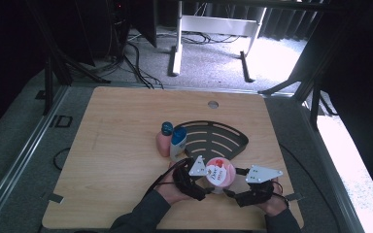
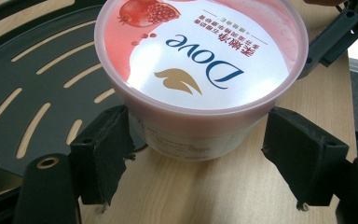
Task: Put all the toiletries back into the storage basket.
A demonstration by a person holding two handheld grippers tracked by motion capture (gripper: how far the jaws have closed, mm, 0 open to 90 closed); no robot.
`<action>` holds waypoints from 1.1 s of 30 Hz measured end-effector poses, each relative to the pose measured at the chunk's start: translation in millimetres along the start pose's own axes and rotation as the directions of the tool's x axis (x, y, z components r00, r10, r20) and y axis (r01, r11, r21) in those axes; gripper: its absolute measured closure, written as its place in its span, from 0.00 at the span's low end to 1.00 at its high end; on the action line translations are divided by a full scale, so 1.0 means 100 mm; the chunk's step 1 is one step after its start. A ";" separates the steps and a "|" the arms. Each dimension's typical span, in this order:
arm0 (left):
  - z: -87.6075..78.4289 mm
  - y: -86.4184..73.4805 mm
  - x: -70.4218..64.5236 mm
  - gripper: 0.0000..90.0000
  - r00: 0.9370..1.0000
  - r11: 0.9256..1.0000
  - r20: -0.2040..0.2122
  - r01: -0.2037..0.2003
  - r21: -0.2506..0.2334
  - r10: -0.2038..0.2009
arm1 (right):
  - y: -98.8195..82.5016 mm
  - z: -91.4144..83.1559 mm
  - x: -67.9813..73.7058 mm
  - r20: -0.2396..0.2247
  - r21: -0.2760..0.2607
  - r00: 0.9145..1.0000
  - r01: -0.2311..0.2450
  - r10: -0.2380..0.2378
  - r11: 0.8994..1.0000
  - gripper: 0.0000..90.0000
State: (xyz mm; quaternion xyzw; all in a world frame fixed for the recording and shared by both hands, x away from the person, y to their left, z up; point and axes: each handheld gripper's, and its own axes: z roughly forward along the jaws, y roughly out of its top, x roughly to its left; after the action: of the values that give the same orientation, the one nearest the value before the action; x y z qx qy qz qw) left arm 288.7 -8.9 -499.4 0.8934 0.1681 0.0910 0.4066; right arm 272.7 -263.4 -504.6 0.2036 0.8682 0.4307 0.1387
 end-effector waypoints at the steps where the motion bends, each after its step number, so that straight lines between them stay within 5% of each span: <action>1: 0.01 0.00 0.00 0.26 1.000 1.000 -0.003 0.006 -0.002 -0.006 | 0.00 0.00 -0.01 0.000 0.002 1.000 -0.001 0.001 1.000 0.20; 33: 0.03 0.24 0.18 0.26 0.998 0.999 -0.049 0.047 -0.023 -0.048 | 0.16 -0.01 -0.31 0.014 -0.025 1.000 -0.006 0.006 1.000 0.19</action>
State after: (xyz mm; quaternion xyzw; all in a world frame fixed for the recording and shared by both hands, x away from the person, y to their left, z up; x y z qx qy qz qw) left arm 312.1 -18.8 -483.0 0.8821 0.1982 0.1055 0.4142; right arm 303.5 -269.5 -489.2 0.2076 0.8612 0.4404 0.1460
